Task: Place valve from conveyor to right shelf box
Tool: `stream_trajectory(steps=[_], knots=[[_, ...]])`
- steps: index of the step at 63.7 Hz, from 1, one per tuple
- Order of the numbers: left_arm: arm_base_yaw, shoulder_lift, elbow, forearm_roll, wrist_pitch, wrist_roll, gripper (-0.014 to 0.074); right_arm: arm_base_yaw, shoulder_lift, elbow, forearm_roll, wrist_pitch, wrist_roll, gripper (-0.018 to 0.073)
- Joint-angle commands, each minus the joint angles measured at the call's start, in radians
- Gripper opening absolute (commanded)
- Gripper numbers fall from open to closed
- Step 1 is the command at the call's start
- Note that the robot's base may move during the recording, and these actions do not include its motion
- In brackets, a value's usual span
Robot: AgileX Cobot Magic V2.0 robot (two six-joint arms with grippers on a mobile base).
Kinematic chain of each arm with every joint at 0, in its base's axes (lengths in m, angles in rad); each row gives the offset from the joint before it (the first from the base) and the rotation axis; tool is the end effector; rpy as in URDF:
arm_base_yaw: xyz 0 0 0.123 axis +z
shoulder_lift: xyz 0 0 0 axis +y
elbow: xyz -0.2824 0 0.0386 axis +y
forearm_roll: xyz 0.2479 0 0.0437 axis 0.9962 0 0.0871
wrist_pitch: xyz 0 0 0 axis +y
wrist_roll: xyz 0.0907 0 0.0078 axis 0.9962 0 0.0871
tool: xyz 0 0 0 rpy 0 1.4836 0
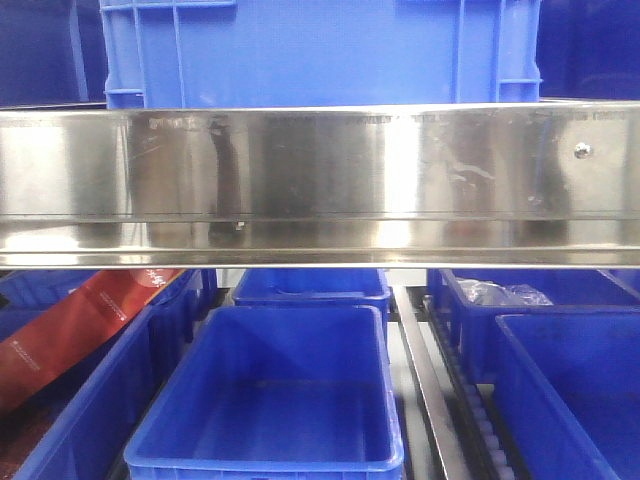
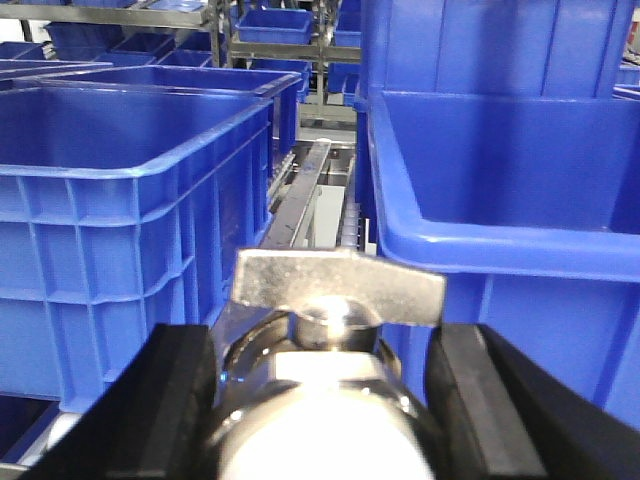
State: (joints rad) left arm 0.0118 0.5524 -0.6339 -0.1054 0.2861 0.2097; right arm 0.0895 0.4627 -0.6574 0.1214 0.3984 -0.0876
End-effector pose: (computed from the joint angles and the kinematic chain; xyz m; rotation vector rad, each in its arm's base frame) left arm 0.1138 -0.0014 0.3571 0.1039 1.6839 0.0653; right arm 0.0889 0.0123 0.3640 -0.0902 1.6837 0.1251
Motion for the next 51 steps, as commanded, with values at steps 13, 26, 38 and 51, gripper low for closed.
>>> stream_trajectory(steps=[13,26,38,51], knots=[[-0.018,0.039,-0.123,-0.008,-0.044,-0.004,-0.0111,0.022,0.012,-0.071,-0.006,-0.086,-0.002,-0.0154],[-0.174,0.232,-0.417,-0.008,0.09,-0.004,-0.0111,0.137,0.184,-0.279,-0.006,-0.046,-0.027,-0.0154],[-0.308,0.501,-0.744,-0.008,0.249,-0.004,-0.0111,0.246,0.434,-0.557,-0.006,0.039,-0.065,-0.0154],[-0.381,0.788,-1.068,-0.007,0.337,-0.004,-0.0111,0.325,0.721,-0.868,-0.006,0.167,-0.079,-0.0154]])
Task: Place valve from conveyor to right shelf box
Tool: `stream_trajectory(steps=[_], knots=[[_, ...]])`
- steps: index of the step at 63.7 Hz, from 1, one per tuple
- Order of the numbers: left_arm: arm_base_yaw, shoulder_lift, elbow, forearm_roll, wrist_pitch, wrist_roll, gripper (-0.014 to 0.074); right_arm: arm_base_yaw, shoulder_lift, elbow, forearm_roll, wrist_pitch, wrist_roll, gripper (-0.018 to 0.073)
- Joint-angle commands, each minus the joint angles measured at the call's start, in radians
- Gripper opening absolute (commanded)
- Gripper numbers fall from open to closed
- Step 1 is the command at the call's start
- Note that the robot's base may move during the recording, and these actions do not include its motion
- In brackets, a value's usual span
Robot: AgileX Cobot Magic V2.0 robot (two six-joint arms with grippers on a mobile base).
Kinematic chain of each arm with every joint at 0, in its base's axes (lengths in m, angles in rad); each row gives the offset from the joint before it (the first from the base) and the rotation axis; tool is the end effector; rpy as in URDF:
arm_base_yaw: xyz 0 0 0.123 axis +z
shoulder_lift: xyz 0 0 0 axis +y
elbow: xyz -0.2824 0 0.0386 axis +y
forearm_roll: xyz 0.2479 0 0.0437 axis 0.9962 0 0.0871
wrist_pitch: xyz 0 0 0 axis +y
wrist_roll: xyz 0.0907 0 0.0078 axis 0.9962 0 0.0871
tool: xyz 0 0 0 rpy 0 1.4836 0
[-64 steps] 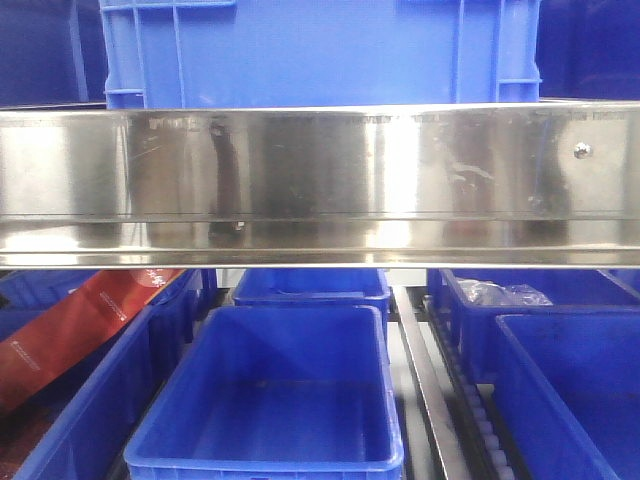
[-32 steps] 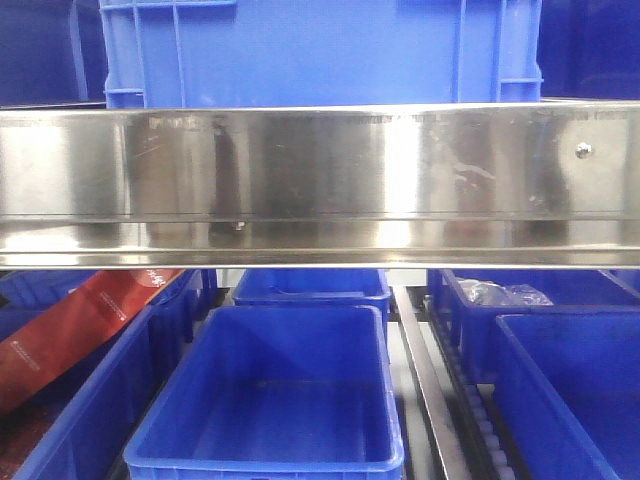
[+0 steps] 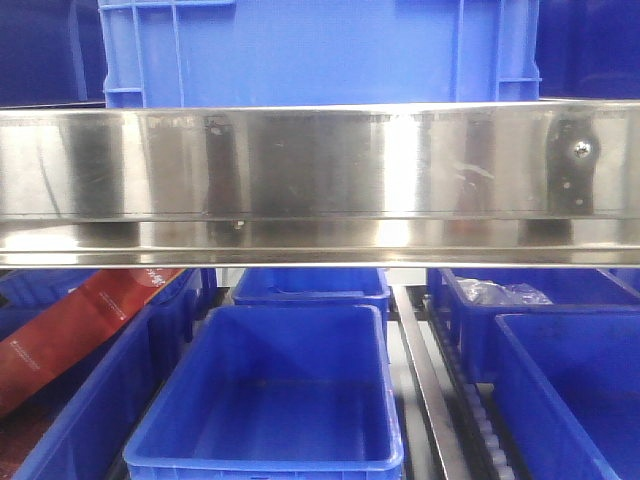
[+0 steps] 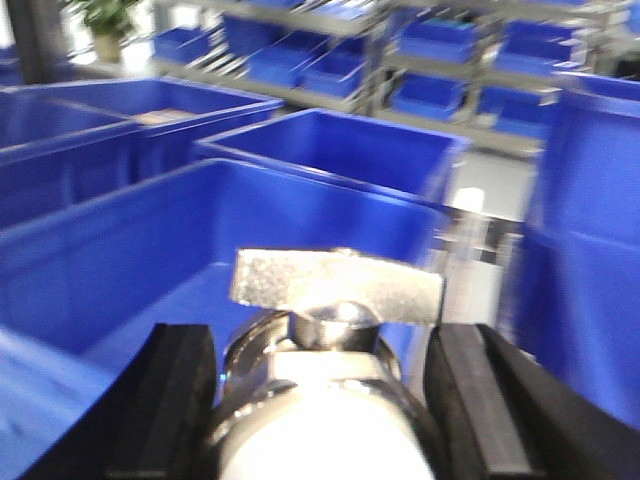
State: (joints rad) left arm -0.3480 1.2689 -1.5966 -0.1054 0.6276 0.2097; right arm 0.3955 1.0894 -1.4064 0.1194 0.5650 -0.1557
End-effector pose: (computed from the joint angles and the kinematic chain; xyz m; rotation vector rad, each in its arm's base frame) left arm 0.2447 -0.0948 0.5062 0.4610 1.7250 -0.2161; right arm 0.1962 0.0882 0.4956 -0.4339 1.6827 0.3061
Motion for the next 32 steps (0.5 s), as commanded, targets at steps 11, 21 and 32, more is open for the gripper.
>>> stream_trajectory(steps=[11,21,32], knots=[[-0.037,0.306,-0.316,-0.007,0.087,-0.004,-0.0111,0.026,0.319,-0.344,-0.004,0.128,-0.011,-0.0154],[-0.037,0.457,-0.391,-0.007,0.138,-0.004,-0.0111,0.026,0.477,-0.43,-0.004,0.202,-0.011,-0.0154],[-0.037,0.546,-0.393,-0.007,0.173,-0.004,-0.0111,0.026,0.571,-0.433,-0.004,0.249,-0.011,-0.0123]])
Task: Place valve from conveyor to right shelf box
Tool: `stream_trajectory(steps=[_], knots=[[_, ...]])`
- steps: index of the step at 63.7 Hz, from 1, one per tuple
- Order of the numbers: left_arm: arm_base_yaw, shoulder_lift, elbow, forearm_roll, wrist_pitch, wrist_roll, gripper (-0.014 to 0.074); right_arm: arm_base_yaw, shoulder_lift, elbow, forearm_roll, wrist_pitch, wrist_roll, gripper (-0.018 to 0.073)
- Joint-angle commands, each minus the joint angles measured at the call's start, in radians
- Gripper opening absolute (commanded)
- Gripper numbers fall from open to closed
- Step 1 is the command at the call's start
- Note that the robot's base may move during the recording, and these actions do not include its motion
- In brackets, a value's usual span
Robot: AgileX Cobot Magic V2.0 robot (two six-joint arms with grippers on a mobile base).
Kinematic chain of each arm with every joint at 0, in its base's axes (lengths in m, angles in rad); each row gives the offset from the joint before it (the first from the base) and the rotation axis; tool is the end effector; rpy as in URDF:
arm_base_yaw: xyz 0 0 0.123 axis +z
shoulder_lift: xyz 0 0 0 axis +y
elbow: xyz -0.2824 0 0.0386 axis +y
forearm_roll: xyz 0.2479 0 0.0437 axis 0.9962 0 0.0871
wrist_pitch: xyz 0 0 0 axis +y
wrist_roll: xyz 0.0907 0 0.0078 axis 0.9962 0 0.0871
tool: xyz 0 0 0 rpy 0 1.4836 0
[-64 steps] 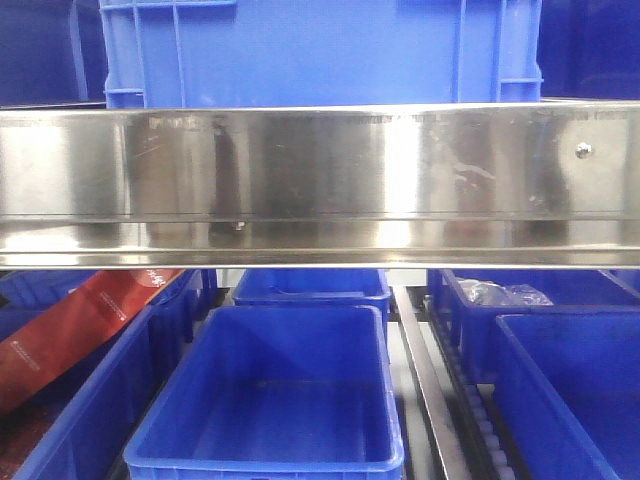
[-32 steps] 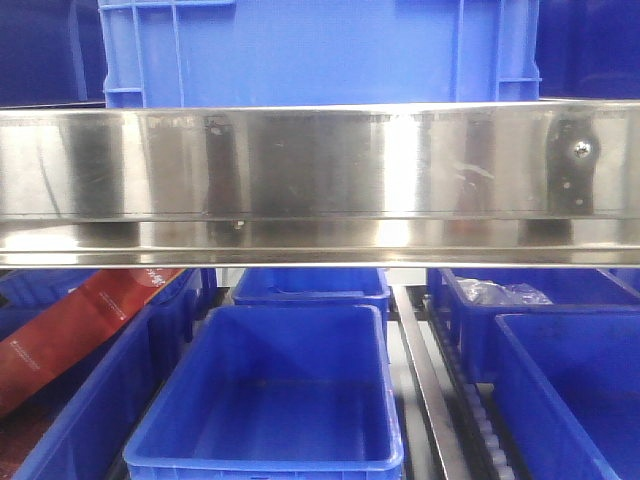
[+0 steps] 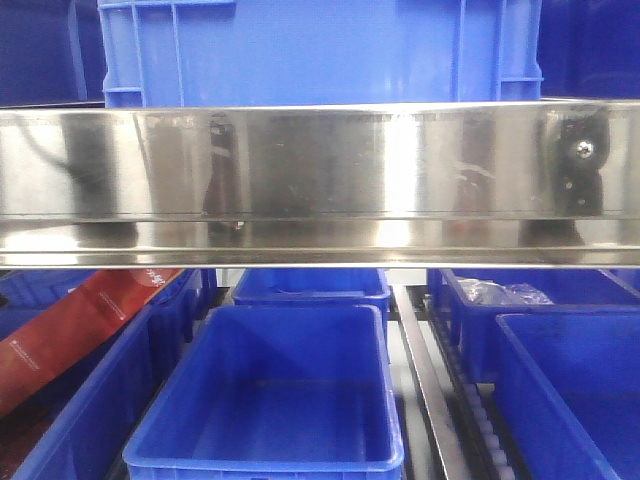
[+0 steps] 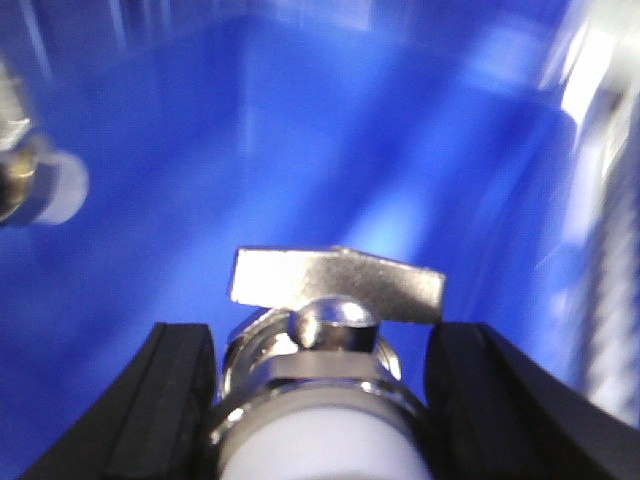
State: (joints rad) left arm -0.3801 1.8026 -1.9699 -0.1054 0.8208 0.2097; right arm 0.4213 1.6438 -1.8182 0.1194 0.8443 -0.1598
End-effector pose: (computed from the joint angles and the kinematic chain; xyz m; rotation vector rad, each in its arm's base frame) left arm 0.3840 -0.1610 0.4248 0.5919 2.0573 -0.2245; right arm 0.3357 0.1593 0.4382 -0.5869 2.0807 0.2934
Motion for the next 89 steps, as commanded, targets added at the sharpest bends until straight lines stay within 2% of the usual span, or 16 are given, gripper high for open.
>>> stream_trajectory(steps=[1,5,12,18,22,25,30,38,42,48,62,64,75,80,89], knots=[[-0.005,0.016,-0.02,-0.007,-0.019,-0.004,-0.011,0.0,0.023,-0.021,-0.003,-0.028,-0.007,-0.0118],[-0.005,0.032,-0.02,-0.007,-0.018,-0.004,-0.0095,0.0,0.044,-0.021,-0.002,-0.026,-0.007,-0.0054],[-0.005,0.05,-0.02,-0.007,-0.018,-0.004,0.0028,0.0,0.075,-0.021,-0.002,-0.027,-0.007,0.0116],[-0.005,0.054,-0.02,-0.007,-0.015,-0.004,0.023,0.0,0.088,-0.021,-0.002,-0.026,-0.007,0.03],[-0.005,0.054,-0.02,-0.007,-0.015,-0.004,0.0391,0.0,0.088,-0.021,-0.002,-0.032,-0.007,0.0391],[-0.005,0.054,-0.02,-0.007,-0.015,-0.004,0.0469,0.0,0.084,-0.024,-0.002,-0.032,-0.007,0.0421],[-0.004,0.045,-0.02,-0.002,-0.015,-0.004,0.0521,0.0,0.068,-0.025,-0.002,-0.034,-0.007,0.0422],[-0.004,0.011,-0.02,0.0,-0.002,-0.004,0.0496,0.0,0.027,-0.025,-0.002,-0.034,-0.007,0.0392],[-0.004,-0.019,-0.02,0.002,0.005,-0.004,0.0456,0.0,-0.008,-0.025,-0.002,-0.032,-0.007,0.0335],[-0.002,-0.076,-0.02,0.002,0.021,-0.004,0.0333,0.0,-0.064,-0.025,-0.002,-0.025,-0.007,0.0213],[-0.002,-0.213,-0.018,0.029,0.101,-0.004,-0.0073,0.0,-0.211,-0.021,-0.002,0.028,-0.007,-0.0171],[-0.002,-0.23,-0.018,0.031,0.12,-0.004,-0.0111,0.0,-0.236,-0.009,-0.002,0.028,-0.007,-0.0162],[-0.002,-0.348,0.068,0.036,0.171,-0.04,-0.0111,0.0,-0.397,0.142,-0.002,-0.02,-0.007,-0.0158],[-0.002,-0.43,0.181,0.038,0.126,-0.051,-0.0111,0.0,-0.484,0.257,-0.002,-0.073,-0.007,-0.0159],[-0.002,-0.616,0.47,0.038,-0.073,-0.078,-0.0111,0.0,-0.649,0.489,-0.002,-0.172,-0.007,-0.0159]])
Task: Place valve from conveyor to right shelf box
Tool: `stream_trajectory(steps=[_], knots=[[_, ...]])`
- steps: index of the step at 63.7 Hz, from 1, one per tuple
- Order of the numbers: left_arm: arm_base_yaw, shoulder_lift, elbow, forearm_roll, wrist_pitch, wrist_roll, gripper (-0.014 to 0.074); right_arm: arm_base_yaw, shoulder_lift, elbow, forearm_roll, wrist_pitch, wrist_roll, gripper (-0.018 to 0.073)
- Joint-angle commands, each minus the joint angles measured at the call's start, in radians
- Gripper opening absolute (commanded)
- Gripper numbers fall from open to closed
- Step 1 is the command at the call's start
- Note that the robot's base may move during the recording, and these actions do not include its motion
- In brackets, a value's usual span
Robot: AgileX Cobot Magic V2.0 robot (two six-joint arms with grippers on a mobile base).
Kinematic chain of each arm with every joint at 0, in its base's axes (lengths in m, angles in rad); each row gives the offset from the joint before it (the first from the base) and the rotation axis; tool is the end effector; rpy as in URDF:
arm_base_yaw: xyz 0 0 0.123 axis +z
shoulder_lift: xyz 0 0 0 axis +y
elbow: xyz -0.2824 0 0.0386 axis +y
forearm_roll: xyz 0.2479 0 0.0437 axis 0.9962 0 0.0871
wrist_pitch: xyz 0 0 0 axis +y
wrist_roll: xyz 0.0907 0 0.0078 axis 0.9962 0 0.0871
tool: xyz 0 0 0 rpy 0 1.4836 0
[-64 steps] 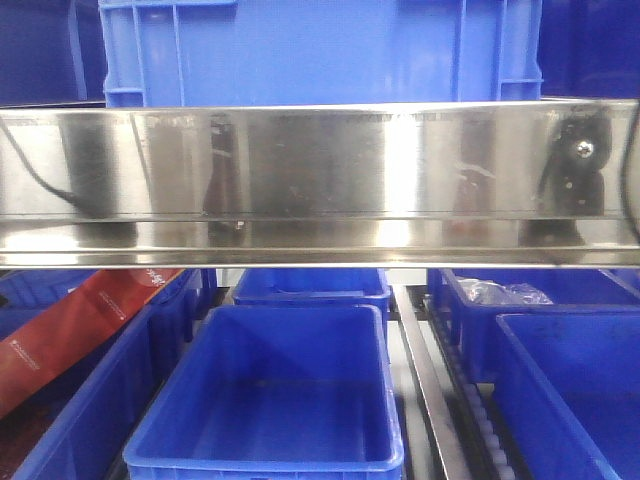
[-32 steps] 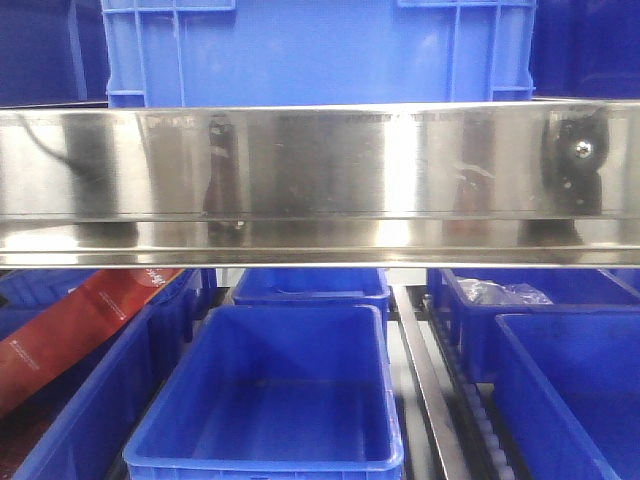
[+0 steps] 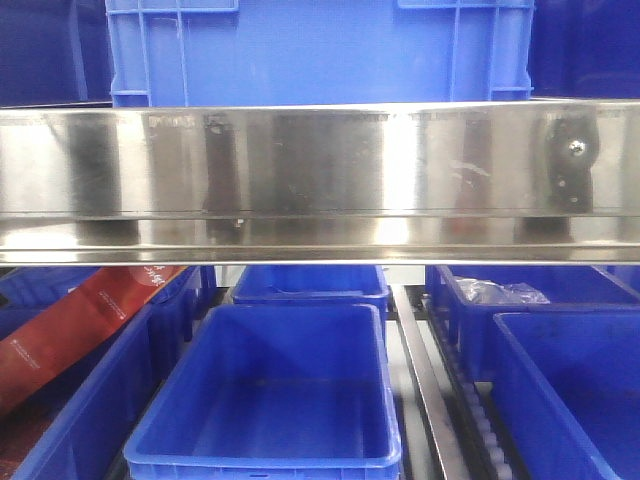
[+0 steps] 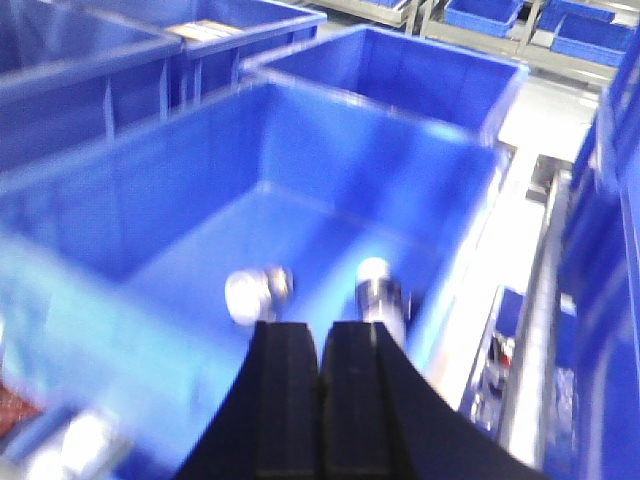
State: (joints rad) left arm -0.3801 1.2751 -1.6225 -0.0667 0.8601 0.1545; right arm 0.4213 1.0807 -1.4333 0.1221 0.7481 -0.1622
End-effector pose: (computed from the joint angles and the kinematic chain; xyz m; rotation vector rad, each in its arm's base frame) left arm 0.2357 -0.0991 0.4923 0.5181 1.9333 -0.2234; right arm 0.1842 0.0908 0.4896 -0.5165 1.8144 0.3172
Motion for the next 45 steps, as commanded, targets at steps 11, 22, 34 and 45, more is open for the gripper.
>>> stream_trajectory(steps=[11,22,34,45], knots=[[-0.002,-0.346,0.471,-0.001,-0.364,-0.032,-0.0111,0.0,-0.292,0.39,-0.004,-0.223,-0.004,-0.0159],[-0.002,-0.585,0.816,-0.001,-0.577,-0.032,-0.0111,0.0,-0.472,0.641,-0.004,-0.324,-0.004,-0.0159],[-0.002,-0.772,1.084,-0.007,-0.727,-0.032,-0.0111,0.0,-0.594,0.881,-0.004,-0.453,-0.004,-0.0162],[-0.002,-0.845,1.234,-0.022,-0.834,-0.032,-0.0111,0.0,-0.623,1.038,-0.004,-0.606,-0.004,-0.0162]])
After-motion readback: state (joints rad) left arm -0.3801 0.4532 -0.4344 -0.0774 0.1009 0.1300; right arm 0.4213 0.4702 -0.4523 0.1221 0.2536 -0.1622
